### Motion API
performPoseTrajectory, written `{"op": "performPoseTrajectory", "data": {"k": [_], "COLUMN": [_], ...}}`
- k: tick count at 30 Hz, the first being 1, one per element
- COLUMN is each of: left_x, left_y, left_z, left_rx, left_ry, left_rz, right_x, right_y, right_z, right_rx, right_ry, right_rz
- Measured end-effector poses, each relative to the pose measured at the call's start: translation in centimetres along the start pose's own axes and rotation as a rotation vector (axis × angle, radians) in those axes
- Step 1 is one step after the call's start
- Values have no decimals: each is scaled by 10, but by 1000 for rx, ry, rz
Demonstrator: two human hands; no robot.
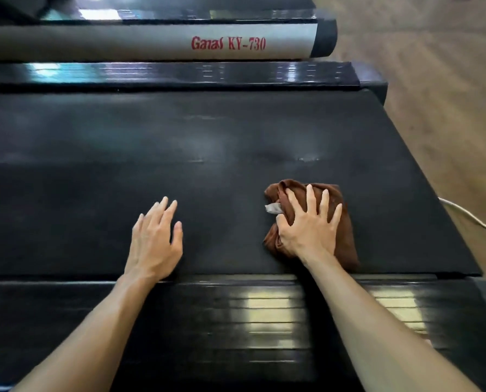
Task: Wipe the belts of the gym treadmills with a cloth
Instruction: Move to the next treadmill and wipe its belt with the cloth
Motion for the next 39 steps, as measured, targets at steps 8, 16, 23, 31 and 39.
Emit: {"op": "performPoseTrajectory", "data": {"k": [8,16,23,31,39], "left_x": [-23,-29,-29,-30,-25], "left_y": [-10,-15,-16,-16,-15], "left_z": [5,14,13,14,13], "left_rx": [-109,-80,-56,-59,-52], "left_ry": [-79,-61,-79,-78,-62], "left_rz": [240,210,213,215,165], "right_x": [-9,-41,-53,-43,-57], "right_y": [-30,-92,-105,-100,-113], "right_z": [57,49,-46,27,-49], "right_rx": [-21,36,263,-31,214], "right_ry": [40,9,-84,1,-28], "right_rz": [-13,-6,21,-8,-2]}}
Point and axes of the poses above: each hand's wrist, its own z-axis towards the middle knuckle, its own x-axis out of the back of the hand, y = z × x, the point moved 6 cm from there along z, towards the middle knuckle, and after that the axes turned 15 degrees about z, right-handed, at the moved point
